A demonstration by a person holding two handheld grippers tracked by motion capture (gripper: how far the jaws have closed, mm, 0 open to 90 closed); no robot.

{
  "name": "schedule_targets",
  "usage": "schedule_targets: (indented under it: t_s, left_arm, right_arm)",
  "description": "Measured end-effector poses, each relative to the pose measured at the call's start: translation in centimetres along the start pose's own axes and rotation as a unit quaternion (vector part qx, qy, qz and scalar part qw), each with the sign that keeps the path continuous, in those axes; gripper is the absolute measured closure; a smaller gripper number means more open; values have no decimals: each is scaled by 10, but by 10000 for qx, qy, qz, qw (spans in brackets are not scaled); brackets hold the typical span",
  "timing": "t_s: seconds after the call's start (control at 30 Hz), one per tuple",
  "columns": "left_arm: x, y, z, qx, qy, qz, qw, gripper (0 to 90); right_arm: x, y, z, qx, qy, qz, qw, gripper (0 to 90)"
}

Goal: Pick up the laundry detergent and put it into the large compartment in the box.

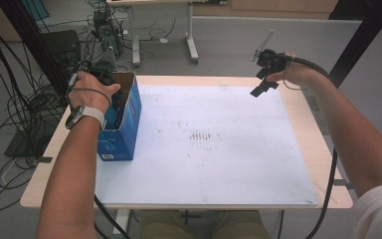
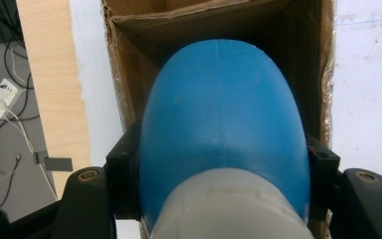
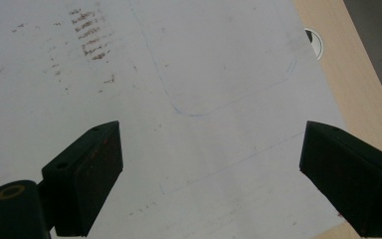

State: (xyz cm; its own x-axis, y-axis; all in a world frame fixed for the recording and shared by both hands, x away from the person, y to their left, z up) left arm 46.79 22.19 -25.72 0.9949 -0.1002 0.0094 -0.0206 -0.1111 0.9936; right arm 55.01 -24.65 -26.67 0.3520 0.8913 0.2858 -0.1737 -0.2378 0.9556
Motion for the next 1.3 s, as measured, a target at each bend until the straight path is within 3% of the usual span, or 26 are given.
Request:
schedule_targets:
  t_s: [0.63, 1.3]
  left_arm:
    - [1, -24, -1, -59, 2, -116, 9999, 375]
    - [2, -28, 1, 35, -63, -104, 9999, 375]
  right_arm:
    - [-6, -5, 2, 27, -92, -91, 9999, 97]
    - [-5, -5, 2, 38, -93, -73, 9999, 97]
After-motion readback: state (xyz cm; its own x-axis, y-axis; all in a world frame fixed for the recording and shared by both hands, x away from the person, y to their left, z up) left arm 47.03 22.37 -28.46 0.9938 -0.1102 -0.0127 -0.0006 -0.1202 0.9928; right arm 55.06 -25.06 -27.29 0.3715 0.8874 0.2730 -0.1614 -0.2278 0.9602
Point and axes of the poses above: each handheld gripper's, and its own axes: y roughly backward along the jaws, x roughly out of its top, z roughly to its right, the point moved 2 cm from there along -y, roughly forward along the jaws, and after that the axes turned 6 degrees about -z, right-handed, at the moved point
